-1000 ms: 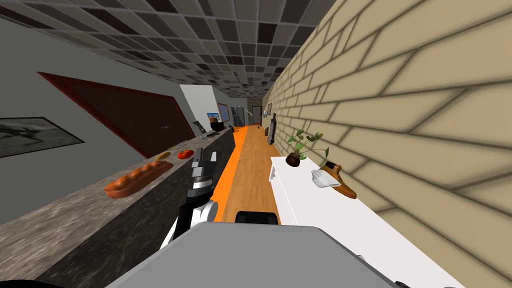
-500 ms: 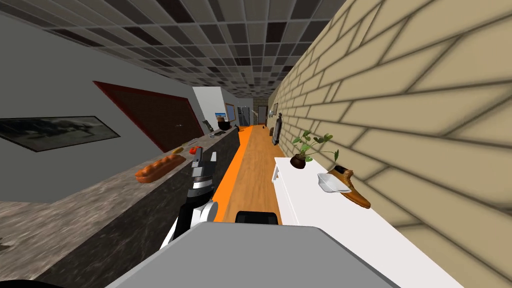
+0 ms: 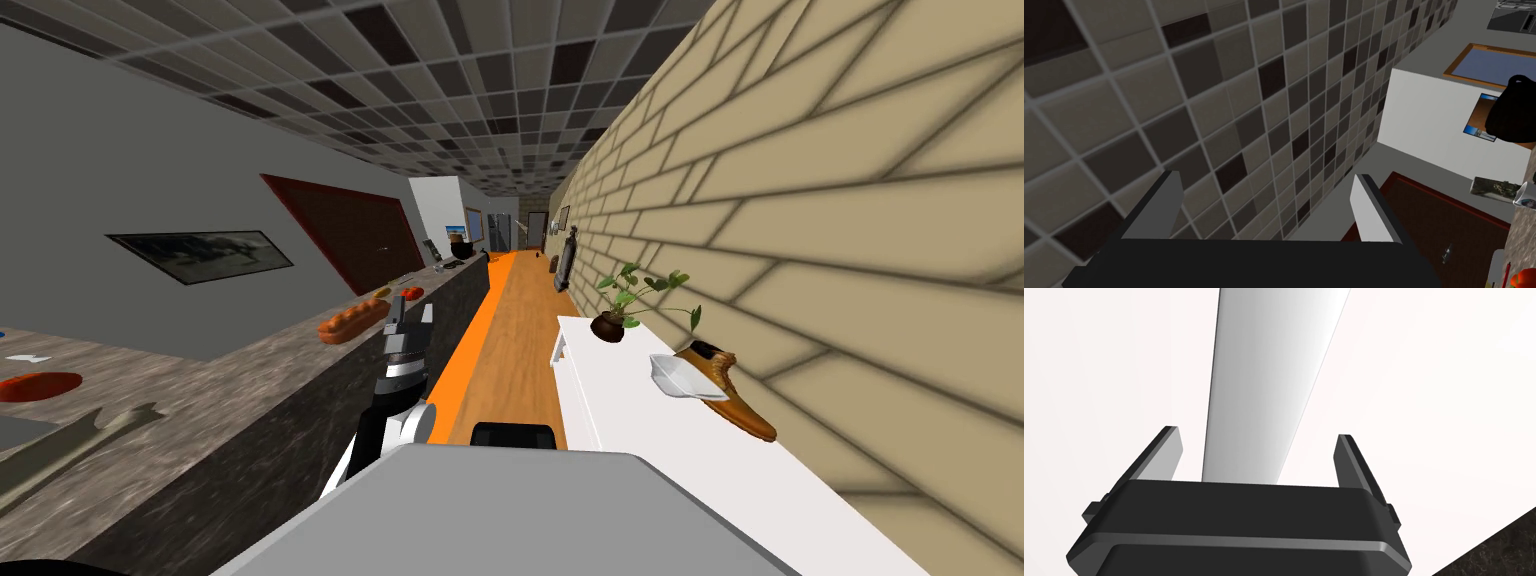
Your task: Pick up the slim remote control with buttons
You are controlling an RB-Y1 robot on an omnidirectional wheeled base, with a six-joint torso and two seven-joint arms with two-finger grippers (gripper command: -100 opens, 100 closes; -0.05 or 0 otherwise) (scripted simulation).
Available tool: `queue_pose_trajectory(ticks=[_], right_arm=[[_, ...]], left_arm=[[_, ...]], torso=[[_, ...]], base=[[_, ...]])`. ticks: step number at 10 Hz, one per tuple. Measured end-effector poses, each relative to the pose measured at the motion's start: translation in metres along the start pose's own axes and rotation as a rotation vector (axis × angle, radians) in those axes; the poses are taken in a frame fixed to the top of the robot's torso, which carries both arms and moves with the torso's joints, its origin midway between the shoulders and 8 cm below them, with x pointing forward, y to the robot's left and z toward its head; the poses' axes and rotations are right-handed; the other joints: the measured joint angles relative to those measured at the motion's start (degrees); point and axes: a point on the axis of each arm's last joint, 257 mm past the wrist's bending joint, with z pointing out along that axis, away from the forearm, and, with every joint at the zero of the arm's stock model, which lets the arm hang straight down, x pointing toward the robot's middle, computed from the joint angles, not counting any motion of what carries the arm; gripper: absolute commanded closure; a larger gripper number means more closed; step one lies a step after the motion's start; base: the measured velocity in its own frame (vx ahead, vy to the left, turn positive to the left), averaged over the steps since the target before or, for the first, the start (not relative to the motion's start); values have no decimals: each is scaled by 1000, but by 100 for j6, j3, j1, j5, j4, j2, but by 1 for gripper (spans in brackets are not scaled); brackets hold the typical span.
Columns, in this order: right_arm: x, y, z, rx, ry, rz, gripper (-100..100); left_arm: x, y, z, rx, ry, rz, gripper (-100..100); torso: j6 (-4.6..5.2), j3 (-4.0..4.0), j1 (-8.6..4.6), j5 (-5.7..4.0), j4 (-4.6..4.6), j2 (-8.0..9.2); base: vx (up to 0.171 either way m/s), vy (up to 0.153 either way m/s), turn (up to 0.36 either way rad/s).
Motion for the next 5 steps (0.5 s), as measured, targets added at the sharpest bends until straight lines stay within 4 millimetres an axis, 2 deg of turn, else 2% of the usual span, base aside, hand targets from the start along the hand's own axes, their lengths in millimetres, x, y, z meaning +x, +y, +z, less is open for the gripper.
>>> queue_pose_trajectory(ticks=[2,3,4,5], right_arm=[[11,4,2,2,0,35,-100],[22,9,4,2,7,58,-100],[27,9,5,7,4,78,-100],[36,13,6,9,4,100,-100]], left_arm=[[0,0,0,0,0,0,0],[0,0,0,0,0,0,0],[0,0,0,0,0,0,0],[0,0,0,1,0,0,0]], torso=[[-2,-2,2,0,0,-4],[0,3,2,1,1,5],[5,11,14,2,3,22],[17,89,8,-1,30,166]], base=[[-58,4,310],[-112,35,126],[-592,8,-249],[-54,-66,-229]])
